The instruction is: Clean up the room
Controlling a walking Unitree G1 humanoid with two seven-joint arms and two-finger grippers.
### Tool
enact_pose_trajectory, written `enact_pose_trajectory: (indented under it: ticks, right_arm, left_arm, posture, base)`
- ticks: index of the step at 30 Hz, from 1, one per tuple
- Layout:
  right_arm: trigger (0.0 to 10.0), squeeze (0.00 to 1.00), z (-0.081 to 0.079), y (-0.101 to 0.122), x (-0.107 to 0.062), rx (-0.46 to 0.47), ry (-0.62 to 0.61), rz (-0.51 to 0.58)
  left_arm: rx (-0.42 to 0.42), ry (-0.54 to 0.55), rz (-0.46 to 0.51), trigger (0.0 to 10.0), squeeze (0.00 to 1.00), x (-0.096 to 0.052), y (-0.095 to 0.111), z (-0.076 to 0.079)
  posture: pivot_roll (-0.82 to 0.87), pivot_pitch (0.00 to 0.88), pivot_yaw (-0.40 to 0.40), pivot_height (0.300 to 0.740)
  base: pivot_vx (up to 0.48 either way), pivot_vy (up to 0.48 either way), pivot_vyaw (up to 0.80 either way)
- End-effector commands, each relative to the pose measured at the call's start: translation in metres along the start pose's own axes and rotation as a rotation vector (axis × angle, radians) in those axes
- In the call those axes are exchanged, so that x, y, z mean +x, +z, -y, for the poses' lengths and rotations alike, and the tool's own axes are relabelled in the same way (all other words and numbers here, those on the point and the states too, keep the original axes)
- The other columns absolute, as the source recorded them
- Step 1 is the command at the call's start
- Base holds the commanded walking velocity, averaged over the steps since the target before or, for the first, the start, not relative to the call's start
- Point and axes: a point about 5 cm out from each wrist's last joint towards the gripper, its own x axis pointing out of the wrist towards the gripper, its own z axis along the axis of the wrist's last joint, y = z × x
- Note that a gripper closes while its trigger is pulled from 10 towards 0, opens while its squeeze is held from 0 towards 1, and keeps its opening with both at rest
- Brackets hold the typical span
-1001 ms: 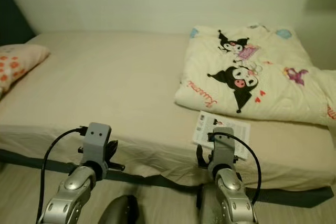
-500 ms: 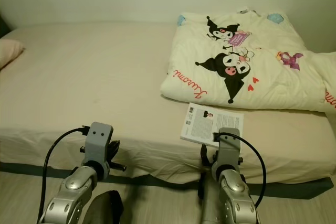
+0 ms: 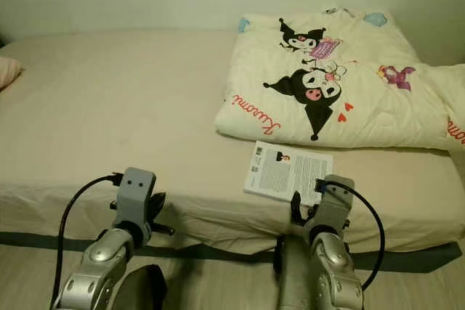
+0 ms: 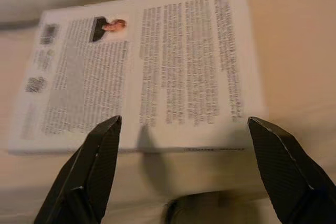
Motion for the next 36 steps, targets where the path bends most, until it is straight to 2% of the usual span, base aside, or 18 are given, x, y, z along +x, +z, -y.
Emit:
enact_pose_trajectory:
  ticks: [1,4,6,10,19,22,36]
  right_arm:
    - [10.0,0.0,-0.003,-0.007,0.001,0.081,0.031,-0.042]
    - [10.0,0.0,-0.008,-0.014,0.007,0.235,0.063,-0.096]
    - [10.0,0.0,-0.008,-0.015,0.008,0.263,0.059,-0.101]
    - [10.0,0.0,-0.014,-0.017,0.015,0.472,0.104,-0.118]
    - [10.0,0.0,-0.016,-0.012,0.02,0.507,0.049,-0.103]
    - [10.0,0.0,-0.019,-0.011,0.018,0.546,0.048,-0.1]
    - [10.0,0.0,-0.023,-0.004,0.003,0.618,0.019,-0.079]
  left_arm:
    - [0.029,0.003,-0.017,10.0,0.0,-0.002,-0.004,-0.006]
    - [0.043,-0.001,-0.016,10.0,0.0,-0.002,-0.004,-0.007]
    - [0.046,-0.002,-0.017,10.0,0.0,-0.002,-0.004,-0.007]
    - [0.062,-0.007,-0.015,10.0,0.0,-0.003,-0.003,-0.009]
    - [0.102,-0.048,-0.024,10.0,0.0,-0.007,-0.004,-0.011]
    - [0.105,-0.079,-0.02,10.0,0.0,-0.009,-0.004,-0.01]
    - [0.104,-0.147,-0.014,10.0,0.0,-0.011,-0.003,-0.004]
  posture:
    - [-0.11,0.187,0.088,0.505]
    - [-0.1,0.189,0.089,0.505]
    - [-0.1,0.189,0.089,0.505]
    - [-0.09,0.194,0.092,0.505]
    - [-0.09,0.2,0.097,0.505]
    - [-0.09,0.198,0.097,0.505]
    - [-0.09,0.192,0.1,0.505]
  base:
    - [0.0,0.0,0.0]
    - [0.0,0.0,0.0]
    - [0.0,0.0,0.0]
    - [0.0,0.0,0.0]
    - [0.0,0.0,0.0]
    - [0.0,0.0,0.0]
    - [0.0,0.0,0.0]
